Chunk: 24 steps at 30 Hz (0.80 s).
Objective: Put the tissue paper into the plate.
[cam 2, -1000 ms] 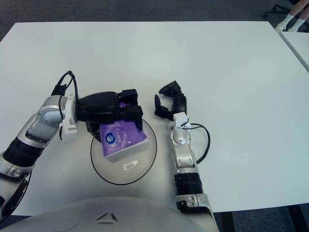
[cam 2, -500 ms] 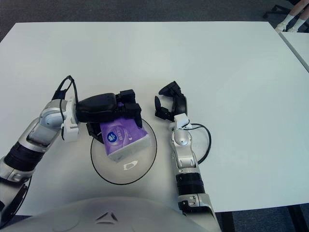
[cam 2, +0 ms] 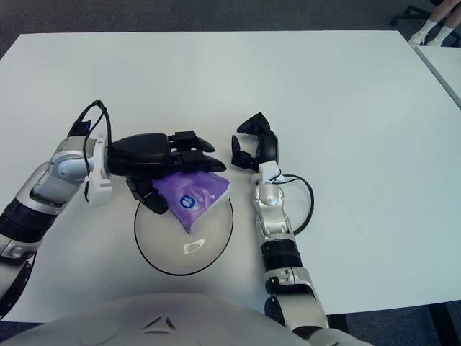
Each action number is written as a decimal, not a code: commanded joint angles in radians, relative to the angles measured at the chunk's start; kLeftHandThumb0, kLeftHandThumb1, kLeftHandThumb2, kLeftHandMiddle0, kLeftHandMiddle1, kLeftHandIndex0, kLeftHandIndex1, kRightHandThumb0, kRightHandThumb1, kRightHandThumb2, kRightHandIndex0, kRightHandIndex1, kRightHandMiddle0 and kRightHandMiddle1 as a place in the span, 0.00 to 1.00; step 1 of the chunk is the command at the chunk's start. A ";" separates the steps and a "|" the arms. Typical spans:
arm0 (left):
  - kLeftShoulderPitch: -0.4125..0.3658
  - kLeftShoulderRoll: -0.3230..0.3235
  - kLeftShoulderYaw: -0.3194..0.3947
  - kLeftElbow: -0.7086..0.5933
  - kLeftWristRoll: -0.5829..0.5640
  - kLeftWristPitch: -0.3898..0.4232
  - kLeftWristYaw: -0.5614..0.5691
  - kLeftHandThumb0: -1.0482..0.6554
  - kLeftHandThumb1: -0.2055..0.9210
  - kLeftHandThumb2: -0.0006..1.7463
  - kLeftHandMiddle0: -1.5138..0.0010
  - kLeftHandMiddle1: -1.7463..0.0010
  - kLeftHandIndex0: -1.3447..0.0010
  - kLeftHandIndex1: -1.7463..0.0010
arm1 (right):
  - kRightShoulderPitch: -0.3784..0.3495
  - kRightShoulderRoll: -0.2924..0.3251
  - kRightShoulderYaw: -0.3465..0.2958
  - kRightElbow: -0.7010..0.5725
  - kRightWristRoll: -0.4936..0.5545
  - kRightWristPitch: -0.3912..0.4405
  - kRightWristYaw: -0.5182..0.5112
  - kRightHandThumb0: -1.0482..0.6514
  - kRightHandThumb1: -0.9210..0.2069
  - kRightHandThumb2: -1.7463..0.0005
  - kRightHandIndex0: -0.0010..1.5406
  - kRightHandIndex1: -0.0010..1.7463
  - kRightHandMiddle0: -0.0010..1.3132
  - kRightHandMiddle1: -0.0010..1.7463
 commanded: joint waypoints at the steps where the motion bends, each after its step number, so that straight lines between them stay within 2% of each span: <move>1: -0.021 0.047 -0.005 -0.005 -0.066 -0.025 -0.053 0.00 1.00 0.50 1.00 0.99 1.00 1.00 | 0.116 -0.002 -0.035 0.285 0.039 0.004 0.002 0.35 0.47 0.30 0.48 0.97 0.42 1.00; 14: -0.030 0.057 -0.005 -0.015 -0.171 0.036 -0.121 0.00 1.00 0.53 1.00 1.00 1.00 1.00 | 0.083 -0.018 -0.040 0.384 0.044 -0.063 0.007 0.35 0.48 0.28 0.51 0.95 0.43 1.00; 24: -0.026 0.056 0.015 -0.016 -0.180 0.018 -0.123 0.00 1.00 0.55 1.00 1.00 1.00 1.00 | 0.063 -0.028 -0.039 0.431 0.048 -0.107 0.019 0.34 0.51 0.26 0.52 0.94 0.45 1.00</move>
